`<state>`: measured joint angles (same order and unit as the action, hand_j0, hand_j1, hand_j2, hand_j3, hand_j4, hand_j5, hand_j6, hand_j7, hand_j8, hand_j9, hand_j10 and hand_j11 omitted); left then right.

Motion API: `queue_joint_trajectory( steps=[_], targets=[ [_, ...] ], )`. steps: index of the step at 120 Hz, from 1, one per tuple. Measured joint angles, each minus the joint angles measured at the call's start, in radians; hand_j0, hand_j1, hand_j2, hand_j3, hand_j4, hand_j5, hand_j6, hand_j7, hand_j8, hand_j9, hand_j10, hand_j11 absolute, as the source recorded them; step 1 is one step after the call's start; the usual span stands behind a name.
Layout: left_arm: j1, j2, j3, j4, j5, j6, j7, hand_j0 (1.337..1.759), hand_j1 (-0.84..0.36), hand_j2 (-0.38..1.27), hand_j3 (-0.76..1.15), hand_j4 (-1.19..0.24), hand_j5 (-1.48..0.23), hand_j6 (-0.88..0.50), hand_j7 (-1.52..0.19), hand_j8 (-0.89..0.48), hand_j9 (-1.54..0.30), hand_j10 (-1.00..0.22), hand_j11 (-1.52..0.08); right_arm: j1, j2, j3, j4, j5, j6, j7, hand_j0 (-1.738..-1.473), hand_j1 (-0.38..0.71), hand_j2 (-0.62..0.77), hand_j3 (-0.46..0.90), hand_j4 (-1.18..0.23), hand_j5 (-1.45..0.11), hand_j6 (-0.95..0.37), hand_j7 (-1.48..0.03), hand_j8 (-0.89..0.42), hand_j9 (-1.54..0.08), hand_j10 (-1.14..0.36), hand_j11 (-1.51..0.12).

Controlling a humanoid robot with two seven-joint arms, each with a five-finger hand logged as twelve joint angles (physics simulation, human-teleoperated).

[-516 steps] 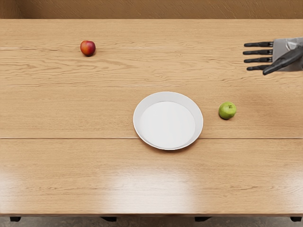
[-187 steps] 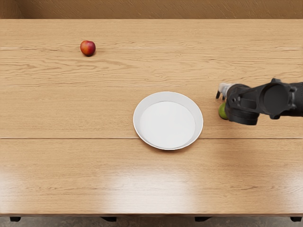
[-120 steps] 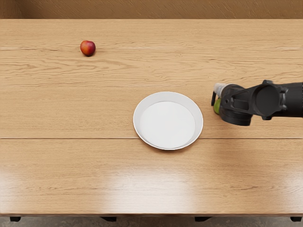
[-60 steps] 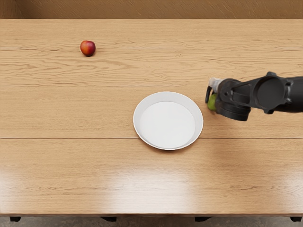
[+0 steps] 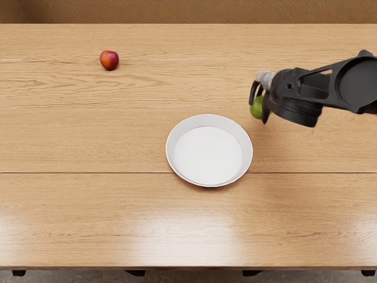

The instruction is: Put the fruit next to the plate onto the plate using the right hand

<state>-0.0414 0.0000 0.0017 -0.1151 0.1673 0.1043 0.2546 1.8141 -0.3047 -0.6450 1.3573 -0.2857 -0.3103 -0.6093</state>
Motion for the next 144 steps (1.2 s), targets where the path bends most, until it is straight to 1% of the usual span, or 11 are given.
queue_joint_trajectory(
  steps=[8,15,36,42,67,79,120,122,127,133,144],
  targets=[
    [0.000,0.000,0.000,0.000,0.000,0.000,0.000,1.658,0.33,0.00,0.00,-0.02,-0.02,-0.02,-0.02,-0.02,-0.02,-0.02,-0.02,0.024,0.001,0.009,0.011,0.019,0.001,0.000,-1.658,0.35,0.42,0.00,-0.80,-1.28,-0.31,-1.13,-0.26,-1.27,-0.79,-1.29],
    [0.000,0.000,0.000,0.000,0.000,0.000,0.000,1.658,0.33,0.00,0.00,-0.02,-0.02,-0.02,-0.02,-0.02,-0.02,-0.02,-0.02,0.034,0.003,0.025,0.016,0.028,0.002,0.000,-1.657,0.36,0.45,0.00,-0.81,-1.28,-0.34,-1.13,-0.26,-1.25,-0.80,-1.27],
    [0.012,0.000,0.000,0.000,0.000,0.000,0.000,1.658,0.33,0.00,0.00,-0.02,-0.02,-0.02,-0.02,-0.02,-0.02,-0.02,-0.02,0.044,0.040,0.089,0.023,0.048,0.005,-0.001,-1.657,0.35,0.44,0.00,-0.81,-1.27,-0.34,-1.13,-0.27,-1.21,-0.83,-1.23],
    [0.012,0.000,0.000,0.000,0.000,0.000,0.000,1.658,0.33,0.00,0.00,-0.02,-0.02,-0.02,-0.02,-0.02,-0.02,-0.02,-0.02,0.045,0.056,0.104,0.023,0.053,0.006,-0.001,-1.657,0.35,0.43,0.00,-0.81,-1.27,-0.32,-1.13,-0.28,-1.21,-0.83,-1.22],
    [0.025,0.000,0.000,0.000,0.000,0.000,0.000,1.658,0.33,0.00,0.00,-0.02,-0.02,-0.02,-0.02,-0.02,-0.02,-0.02,-0.02,0.031,0.117,0.143,0.020,0.062,0.005,-0.001,-1.657,0.39,0.54,0.00,-0.82,-1.26,-0.33,-1.13,-0.28,-1.20,-0.84,-1.21],
    [0.031,0.000,0.000,0.000,0.000,0.000,0.000,1.658,0.33,0.00,0.00,-0.02,-0.02,-0.02,-0.02,-0.02,-0.02,-0.02,-0.02,0.016,0.147,0.149,0.013,0.067,0.004,-0.002,-1.658,0.39,0.55,0.00,-0.82,-1.27,-0.33,-1.13,-0.28,-1.20,-0.84,-1.21],
    [0.032,0.000,0.000,0.000,0.000,0.000,0.000,1.658,0.33,0.00,0.00,-0.02,-0.02,-0.02,-0.02,-0.02,-0.02,-0.02,-0.02,-0.022,0.178,0.153,0.006,0.065,-0.005,-0.001,-1.656,0.32,0.47,0.00,-0.83,-1.23,-0.38,-1.13,-0.34,-1.21,-0.84,-1.22],
    [0.032,0.000,0.000,0.000,0.000,0.000,0.000,1.658,0.33,0.00,0.00,-0.02,-0.02,-0.02,-0.02,-0.02,-0.02,-0.02,-0.02,-0.024,0.178,0.153,0.005,0.064,-0.006,-0.001,-1.657,0.31,0.44,0.00,-0.80,-1.18,-0.38,-1.09,-0.34,-1.16,-0.81,-1.17],
    [0.032,0.000,0.000,0.000,0.000,0.000,0.000,1.658,0.33,0.00,0.00,-0.02,-0.02,-0.02,-0.02,-0.02,-0.02,-0.02,-0.02,-0.025,0.184,0.153,0.000,0.058,-0.006,-0.001,-1.657,0.19,0.36,0.00,-0.65,-0.96,-0.31,-0.89,-0.28,-0.95,-0.66,-0.96],
    [0.032,0.000,0.000,0.000,0.000,0.000,0.000,1.658,0.33,0.00,0.00,-0.02,-0.02,-0.02,-0.02,-0.02,-0.02,-0.02,-0.02,-0.025,0.195,0.152,-0.004,0.056,-0.006,-0.001,-1.657,0.07,0.28,0.00,-0.51,-0.75,-0.24,-0.70,-0.22,-0.74,-0.52,-0.75],
    [0.031,0.000,0.000,0.000,0.000,0.000,0.000,1.658,0.33,0.00,0.00,-0.02,-0.02,-0.02,-0.02,-0.02,-0.02,-0.02,-0.02,-0.021,0.206,0.153,-0.009,0.054,-0.006,-0.001,-1.657,-0.08,0.18,0.00,-0.33,-0.48,-0.16,-0.44,-0.14,-0.47,-0.33,-0.48]
  ],
)
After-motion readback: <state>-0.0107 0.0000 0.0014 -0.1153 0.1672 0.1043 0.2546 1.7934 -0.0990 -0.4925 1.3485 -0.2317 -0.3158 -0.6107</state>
